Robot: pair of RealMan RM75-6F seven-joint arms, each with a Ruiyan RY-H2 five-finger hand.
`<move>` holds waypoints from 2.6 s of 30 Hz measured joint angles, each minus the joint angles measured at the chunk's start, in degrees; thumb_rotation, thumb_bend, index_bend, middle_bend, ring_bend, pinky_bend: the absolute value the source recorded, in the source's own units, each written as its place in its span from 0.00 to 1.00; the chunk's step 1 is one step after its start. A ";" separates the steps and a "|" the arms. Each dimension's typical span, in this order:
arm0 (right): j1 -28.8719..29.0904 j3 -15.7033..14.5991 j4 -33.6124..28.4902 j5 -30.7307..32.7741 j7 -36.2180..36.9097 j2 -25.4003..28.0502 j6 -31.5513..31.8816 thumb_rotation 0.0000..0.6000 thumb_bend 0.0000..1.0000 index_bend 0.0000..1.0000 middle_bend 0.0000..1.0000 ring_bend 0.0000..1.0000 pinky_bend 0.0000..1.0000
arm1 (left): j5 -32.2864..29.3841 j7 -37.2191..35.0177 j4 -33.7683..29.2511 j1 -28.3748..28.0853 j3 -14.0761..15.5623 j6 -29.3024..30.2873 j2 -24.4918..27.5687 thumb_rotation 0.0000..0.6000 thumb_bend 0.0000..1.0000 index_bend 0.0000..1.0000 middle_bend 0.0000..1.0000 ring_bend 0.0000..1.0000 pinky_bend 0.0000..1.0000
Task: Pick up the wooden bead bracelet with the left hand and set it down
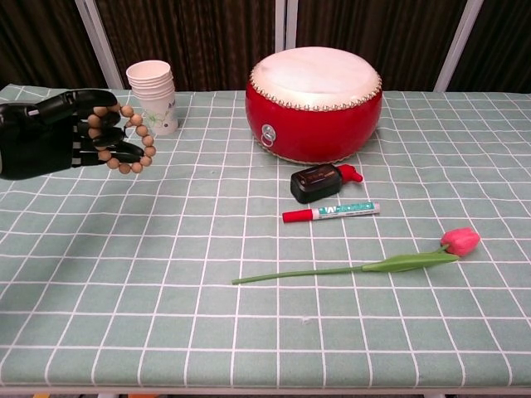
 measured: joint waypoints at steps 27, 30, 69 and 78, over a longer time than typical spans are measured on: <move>-0.20 0.02 -0.32 -0.30 -0.26 0.07 0.50 1.00 0.16 0.00 0.00 0.00 0.00 | 1.89 -0.35 -0.25 1.34 -1.30 -1.09 -0.05 0.41 0.63 0.60 0.66 0.37 0.12; -0.15 0.06 -0.38 -0.24 -0.33 0.10 0.41 1.00 0.16 0.00 0.00 0.00 0.00 | 2.77 -0.83 -0.10 1.34 -1.18 -1.11 -0.10 0.41 0.64 0.56 0.63 0.36 0.12; 0.22 0.35 -0.96 0.54 -1.34 0.17 -0.39 1.00 0.16 0.00 0.00 0.00 0.00 | 2.99 -3.39 2.54 0.21 -0.68 -2.32 -1.13 0.69 0.53 0.58 0.67 0.36 0.13; 0.21 0.41 -0.74 0.47 -1.08 0.10 -0.26 1.00 0.16 0.00 0.01 0.00 0.00 | 3.30 -3.44 2.17 0.26 -0.87 -2.26 -0.98 0.68 0.59 0.58 0.64 0.35 0.13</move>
